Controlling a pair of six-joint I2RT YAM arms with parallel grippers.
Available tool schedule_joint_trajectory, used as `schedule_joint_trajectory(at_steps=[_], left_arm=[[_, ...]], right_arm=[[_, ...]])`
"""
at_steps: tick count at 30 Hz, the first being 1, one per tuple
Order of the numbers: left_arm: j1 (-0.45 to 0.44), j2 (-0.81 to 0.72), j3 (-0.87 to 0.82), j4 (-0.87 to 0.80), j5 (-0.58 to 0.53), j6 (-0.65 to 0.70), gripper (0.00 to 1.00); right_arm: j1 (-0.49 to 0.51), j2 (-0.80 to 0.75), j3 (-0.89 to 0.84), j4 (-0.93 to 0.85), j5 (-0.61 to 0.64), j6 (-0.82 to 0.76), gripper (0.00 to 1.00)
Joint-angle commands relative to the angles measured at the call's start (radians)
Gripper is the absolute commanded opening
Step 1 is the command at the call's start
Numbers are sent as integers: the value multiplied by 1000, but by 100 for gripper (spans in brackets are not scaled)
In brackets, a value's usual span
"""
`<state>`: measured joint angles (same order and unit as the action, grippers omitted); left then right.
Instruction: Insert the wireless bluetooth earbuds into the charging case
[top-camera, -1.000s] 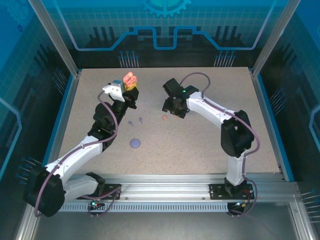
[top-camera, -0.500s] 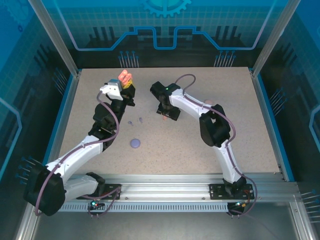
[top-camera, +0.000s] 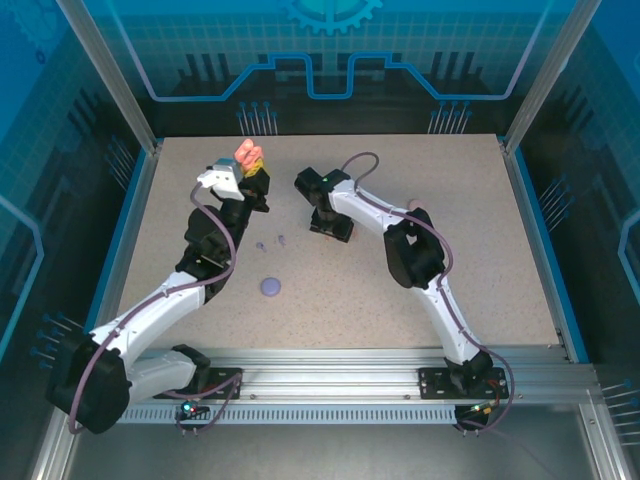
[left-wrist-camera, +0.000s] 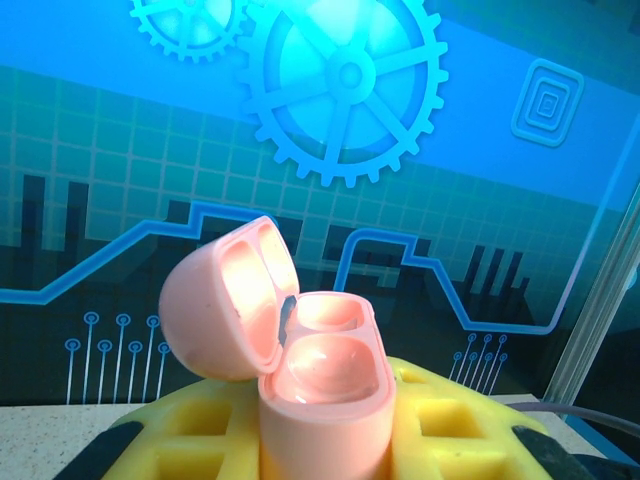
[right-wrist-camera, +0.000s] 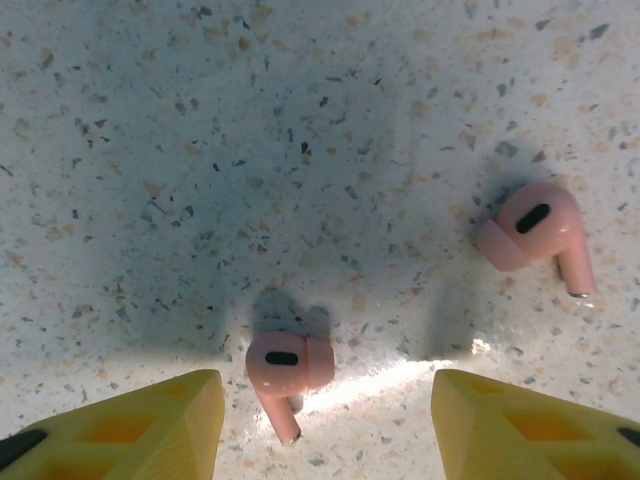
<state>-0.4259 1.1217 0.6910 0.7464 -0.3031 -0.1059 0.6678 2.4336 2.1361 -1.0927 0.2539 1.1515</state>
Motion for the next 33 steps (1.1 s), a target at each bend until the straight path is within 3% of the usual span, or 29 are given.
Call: schedule_joint_trajectory(at_steps=[1,33], left_arm=[[-3,-23,-2,38,-9,-18,0],[-2,-26,-10,21,35,-24,0]], right_arm=[[16,25,36,-36,-1,-17,56],[7,63,28,26,-22,-105,31]])
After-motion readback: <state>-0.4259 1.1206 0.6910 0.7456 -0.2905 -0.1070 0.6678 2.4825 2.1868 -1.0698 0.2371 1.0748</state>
